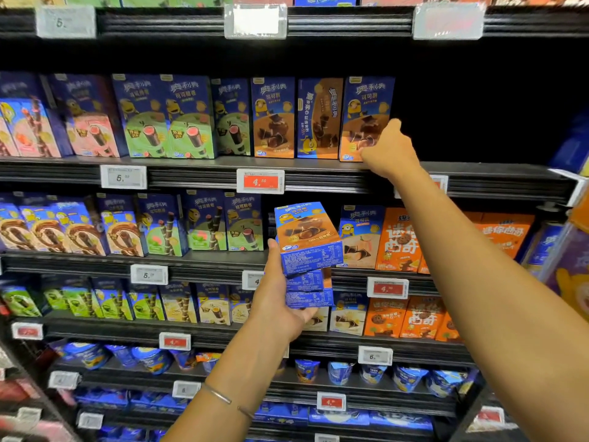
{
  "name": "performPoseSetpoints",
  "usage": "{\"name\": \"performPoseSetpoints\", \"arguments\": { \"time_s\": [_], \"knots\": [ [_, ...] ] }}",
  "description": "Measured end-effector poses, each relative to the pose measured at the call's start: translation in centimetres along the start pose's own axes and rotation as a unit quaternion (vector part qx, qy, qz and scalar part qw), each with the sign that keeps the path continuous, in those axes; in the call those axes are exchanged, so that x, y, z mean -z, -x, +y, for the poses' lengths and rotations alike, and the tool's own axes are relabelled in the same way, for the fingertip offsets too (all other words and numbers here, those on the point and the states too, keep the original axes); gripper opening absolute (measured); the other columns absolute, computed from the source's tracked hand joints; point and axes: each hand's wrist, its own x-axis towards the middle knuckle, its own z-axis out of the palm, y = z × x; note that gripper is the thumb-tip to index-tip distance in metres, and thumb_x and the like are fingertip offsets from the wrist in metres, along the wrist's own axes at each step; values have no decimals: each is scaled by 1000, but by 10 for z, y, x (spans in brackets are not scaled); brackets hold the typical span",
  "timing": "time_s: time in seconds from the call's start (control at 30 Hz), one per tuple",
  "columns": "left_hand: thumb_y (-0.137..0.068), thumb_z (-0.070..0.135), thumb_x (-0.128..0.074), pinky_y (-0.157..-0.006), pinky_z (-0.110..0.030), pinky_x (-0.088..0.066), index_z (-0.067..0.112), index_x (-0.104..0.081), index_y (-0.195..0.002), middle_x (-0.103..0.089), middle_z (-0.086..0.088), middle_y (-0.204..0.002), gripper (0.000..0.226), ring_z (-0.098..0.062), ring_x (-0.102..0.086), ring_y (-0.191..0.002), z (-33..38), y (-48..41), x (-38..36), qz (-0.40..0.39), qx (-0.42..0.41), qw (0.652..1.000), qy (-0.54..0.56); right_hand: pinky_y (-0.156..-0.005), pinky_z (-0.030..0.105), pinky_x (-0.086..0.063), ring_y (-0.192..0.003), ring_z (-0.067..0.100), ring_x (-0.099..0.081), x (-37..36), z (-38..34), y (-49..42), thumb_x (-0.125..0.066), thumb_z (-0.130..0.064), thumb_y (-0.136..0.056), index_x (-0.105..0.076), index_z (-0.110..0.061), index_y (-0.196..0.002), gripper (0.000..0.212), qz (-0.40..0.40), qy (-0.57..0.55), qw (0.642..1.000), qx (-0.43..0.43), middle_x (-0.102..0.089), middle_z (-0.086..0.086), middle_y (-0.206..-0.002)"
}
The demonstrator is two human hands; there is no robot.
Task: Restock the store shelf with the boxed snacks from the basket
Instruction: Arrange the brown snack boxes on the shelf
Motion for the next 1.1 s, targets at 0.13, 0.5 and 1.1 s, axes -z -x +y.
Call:
{"name": "performPoseSetpoints", "arguments": {
  "time_s": [0.13,0.5,1.1],
  "knots": [
    [-83,73,-70,-107,-56,-53,20,-77,-118,-78,-12,-120,64,-35,-71,-120,3,0,3,4,-3,1000,-4,-94,50,-47,-116,36,-57,9,-10,20,-66,-36,-88,-38,-12,-134,59,17,49,999,-1,-56,14,-131],
    [-85,70,-68,-94,-54,-60,20,-70,-131,-78,-9,-119,69,-33,-74,-113,-2,-3,10,48,-73,996,-21,-81,44,-55,-90,16,-60,-33,-30,164,-69,-37,-88,-61,-27,-100,18,-38,-206,975,73,-62,-4,-96],
    [-96,61,-63,-84,-47,-62,28,-71,-128,-79,-4,-117,46,-29,-76,-106,11,21,39,65,-221,972,-37,-60,27,-55,-83,8,-74,-6,-44,190,-75,-48,-85,-63,-25,-112,37,-357,-255,898,-19,-76,-5,-99]
  ]
}}
